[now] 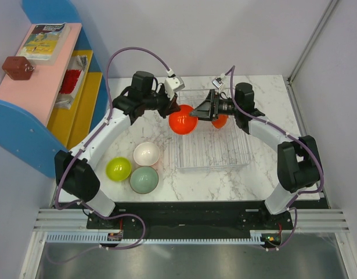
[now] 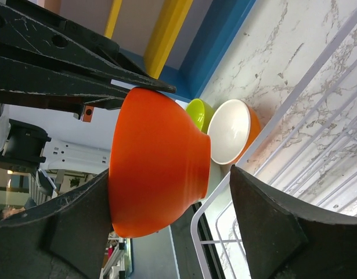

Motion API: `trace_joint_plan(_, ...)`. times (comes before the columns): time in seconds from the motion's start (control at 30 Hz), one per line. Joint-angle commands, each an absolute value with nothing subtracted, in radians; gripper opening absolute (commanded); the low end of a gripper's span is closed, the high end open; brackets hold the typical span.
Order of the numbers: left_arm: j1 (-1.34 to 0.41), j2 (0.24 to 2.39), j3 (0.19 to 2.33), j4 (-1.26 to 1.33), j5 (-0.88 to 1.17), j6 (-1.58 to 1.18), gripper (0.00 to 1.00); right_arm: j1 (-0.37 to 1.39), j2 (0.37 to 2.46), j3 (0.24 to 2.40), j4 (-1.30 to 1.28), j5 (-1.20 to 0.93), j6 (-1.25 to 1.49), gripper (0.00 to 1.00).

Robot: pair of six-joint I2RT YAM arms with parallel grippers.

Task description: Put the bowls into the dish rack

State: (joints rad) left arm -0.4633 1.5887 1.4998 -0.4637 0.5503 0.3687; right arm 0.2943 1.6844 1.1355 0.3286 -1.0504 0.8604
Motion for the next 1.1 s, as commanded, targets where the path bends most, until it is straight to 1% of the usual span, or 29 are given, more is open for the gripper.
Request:
trace_joint_plan(0.0, -0.472, 1.577, 1.52, -0.387, 0.558, 0.385, 0.02, 0.299, 1.692, 1.138, 0.356, -1.084, 0.847, 0.83)
trace_joint_plan(0.33, -0.472, 1.586, 1.52, -0.368, 0.543, 0.399, 0.02, 0.327, 1.709, 1.164, 0.295, -1.12, 0.801, 0.83)
trace_joint_plan(0.53, -0.474, 1.588, 1.52, -0.368, 0.561, 0.382, 0.02, 0.333, 1.703, 1.163, 0.311, -1.117, 0.804, 0.81)
trace_joint_plan(0.7, -0.482, 1.585, 1.511, -0.368, 0.578, 0.371, 0.02, 0.333, 1.703, 1.164, 0.322, -1.115, 0.804, 0.82)
trace_joint_plan(1.07, -0.488, 1.571, 1.49, -0.382, 0.603, 0.365, 0.02, 0.331, 1.701, 1.164, 0.342, -1.114, 0.811, 0.82)
